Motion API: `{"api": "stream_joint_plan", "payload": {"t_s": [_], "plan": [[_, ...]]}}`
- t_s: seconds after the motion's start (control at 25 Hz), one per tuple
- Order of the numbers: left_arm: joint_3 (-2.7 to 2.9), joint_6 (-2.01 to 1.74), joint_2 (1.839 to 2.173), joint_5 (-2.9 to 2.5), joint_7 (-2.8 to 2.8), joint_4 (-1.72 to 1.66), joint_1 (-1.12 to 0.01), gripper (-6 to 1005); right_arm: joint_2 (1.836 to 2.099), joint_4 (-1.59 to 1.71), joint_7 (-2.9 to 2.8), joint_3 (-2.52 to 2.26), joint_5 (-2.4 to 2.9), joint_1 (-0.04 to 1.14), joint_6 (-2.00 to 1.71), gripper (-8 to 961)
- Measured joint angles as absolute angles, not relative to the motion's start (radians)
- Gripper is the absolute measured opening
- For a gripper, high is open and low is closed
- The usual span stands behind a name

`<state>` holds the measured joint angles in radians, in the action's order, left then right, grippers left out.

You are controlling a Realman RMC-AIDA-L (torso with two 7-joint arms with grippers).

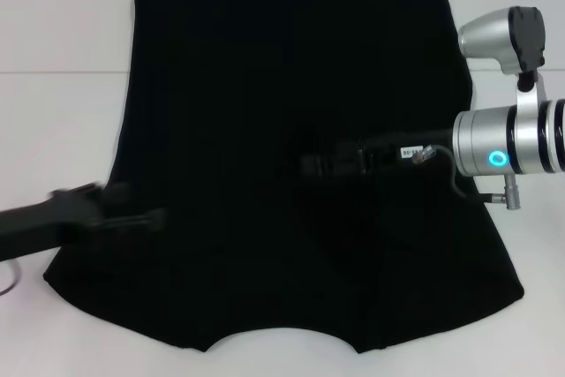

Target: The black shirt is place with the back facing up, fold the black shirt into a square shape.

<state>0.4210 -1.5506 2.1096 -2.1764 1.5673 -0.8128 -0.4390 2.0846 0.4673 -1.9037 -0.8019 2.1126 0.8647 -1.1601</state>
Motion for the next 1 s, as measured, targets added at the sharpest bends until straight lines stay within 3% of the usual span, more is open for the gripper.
{"api": "stream_joint_plan", "payload": {"t_s": [0.36,1.0], "plan": [[0.272,-1.556,2.11,-2.378,1.715,-0.908,-0.388,866,2.093,0.45,-1.677,-0.83,2.096,0.862,-1.235,915],[0.278,-1.511,2.114,-2.456,1.749,-0.892,-0.397,858,2.095,0.456,-1.622,-0.831,2.094,0.868,-1.286,913]]}}
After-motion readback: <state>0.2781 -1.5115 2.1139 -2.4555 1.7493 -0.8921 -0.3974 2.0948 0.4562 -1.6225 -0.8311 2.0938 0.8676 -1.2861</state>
